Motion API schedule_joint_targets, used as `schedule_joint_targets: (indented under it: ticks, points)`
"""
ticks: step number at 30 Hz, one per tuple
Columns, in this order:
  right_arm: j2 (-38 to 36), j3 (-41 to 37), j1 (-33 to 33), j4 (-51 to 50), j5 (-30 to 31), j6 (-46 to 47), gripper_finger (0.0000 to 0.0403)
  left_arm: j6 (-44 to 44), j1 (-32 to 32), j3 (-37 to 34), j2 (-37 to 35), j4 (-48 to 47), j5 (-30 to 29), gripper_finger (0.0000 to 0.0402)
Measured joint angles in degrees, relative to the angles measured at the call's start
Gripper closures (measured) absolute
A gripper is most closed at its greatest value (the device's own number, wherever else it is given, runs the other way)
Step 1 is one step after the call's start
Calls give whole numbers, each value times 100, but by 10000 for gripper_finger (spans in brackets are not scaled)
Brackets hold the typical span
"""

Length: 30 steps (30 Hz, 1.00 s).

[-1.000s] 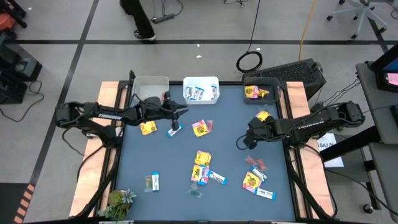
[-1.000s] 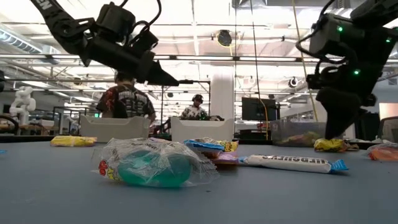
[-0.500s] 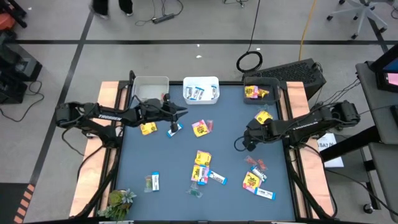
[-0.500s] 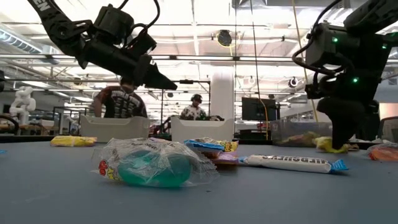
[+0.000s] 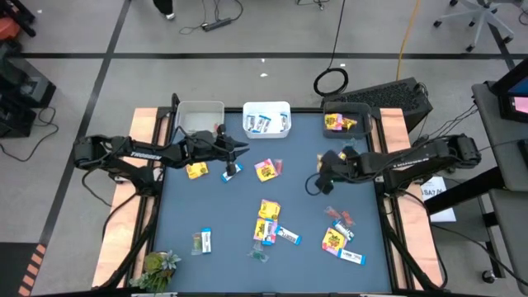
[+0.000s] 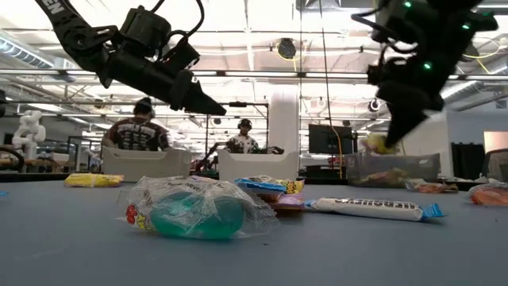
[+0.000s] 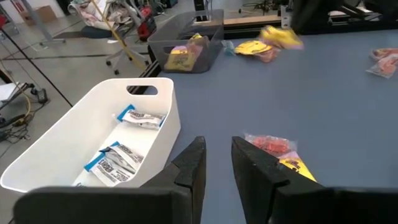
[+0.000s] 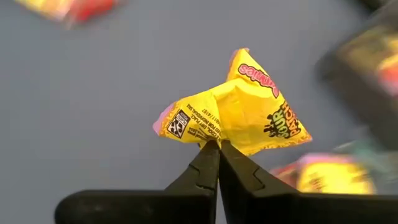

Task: Sort candy
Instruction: Put the yellow candy into the black bin

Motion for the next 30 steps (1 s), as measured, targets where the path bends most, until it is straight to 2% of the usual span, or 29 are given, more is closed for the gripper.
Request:
schedule_joint_targets:
  ticks: [5,11,14,20,25,30]
  points:
    - [-3,404,-730,-192,729,-315,400,-107,0,0,0,1,21,318]
    - [-3,572,-2261,63,753,-1032,402,-112,0,0,0,-3,24,318]
    - [39,572,-3161,365,498,-1476,402,-122,0,0,0,-3,23,318]
    - [473,574,-4622,1152,-803,-2381,403,-130,0,0,0,5,24,318]
    - [1028,572,-5155,1310,-915,-2596,394,-144,0,0,2,25,24,318]
    - [1485,572,-5353,1353,-924,-2621,376,-146,0,0,2,23,24,318]
